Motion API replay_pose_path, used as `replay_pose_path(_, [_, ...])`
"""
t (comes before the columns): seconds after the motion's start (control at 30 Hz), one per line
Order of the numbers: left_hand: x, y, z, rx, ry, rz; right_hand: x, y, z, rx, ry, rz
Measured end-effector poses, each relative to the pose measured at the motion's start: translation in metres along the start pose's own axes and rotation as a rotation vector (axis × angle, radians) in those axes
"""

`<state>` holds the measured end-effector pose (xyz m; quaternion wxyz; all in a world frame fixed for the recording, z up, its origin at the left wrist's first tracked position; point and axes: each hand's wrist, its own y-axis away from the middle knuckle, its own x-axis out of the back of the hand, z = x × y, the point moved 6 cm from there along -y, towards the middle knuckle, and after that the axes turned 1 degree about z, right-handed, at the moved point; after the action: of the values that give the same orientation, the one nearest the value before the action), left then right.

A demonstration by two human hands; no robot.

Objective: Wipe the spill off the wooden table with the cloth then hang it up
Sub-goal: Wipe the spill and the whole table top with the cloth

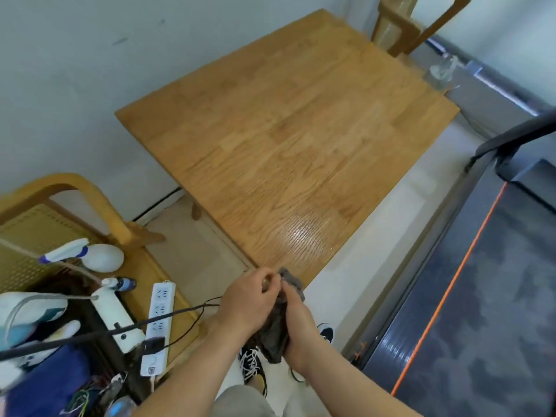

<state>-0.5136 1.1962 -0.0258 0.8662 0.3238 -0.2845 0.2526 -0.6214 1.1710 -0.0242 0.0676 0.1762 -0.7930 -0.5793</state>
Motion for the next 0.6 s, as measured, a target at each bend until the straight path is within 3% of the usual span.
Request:
replay_pose_path(0.07, [0.006, 0.012, -0.005, 0.128, 0.207, -0.054, -0.003, 0.012, -0.020, 0.106, 0.223, -0.008])
replay_pose_path(0.17, [0.009, 0.026, -0.005, 0.297, 0.903, -0.100, -0.014, 0.030, -0.051, 0.258, 0.478, -0.006])
replay_pose_path(0.23, [0.012, 0.032, 0.001, 0.283, 1.228, -0.149, -0.022, 0.038, -0.069, 0.308, 0.582, 0.005])
replay_pose_path(0.3, [0.013, 0.035, 0.013, 0.241, 1.362, -0.181, -0.023, 0.039, -0.080, 0.317, 0.624, 0.020])
replay_pose_path(0.43, [0.019, 0.030, 0.009, 0.292, 1.416, 0.110, -0.033, 0.043, -0.102, 0.476, 0.712, 0.007])
replay_pose_path(0.6, [0.031, 0.041, -0.013, 0.395, 1.483, 0.586, -0.053, 0.053, -0.145, 1.015, 1.177, 0.097])
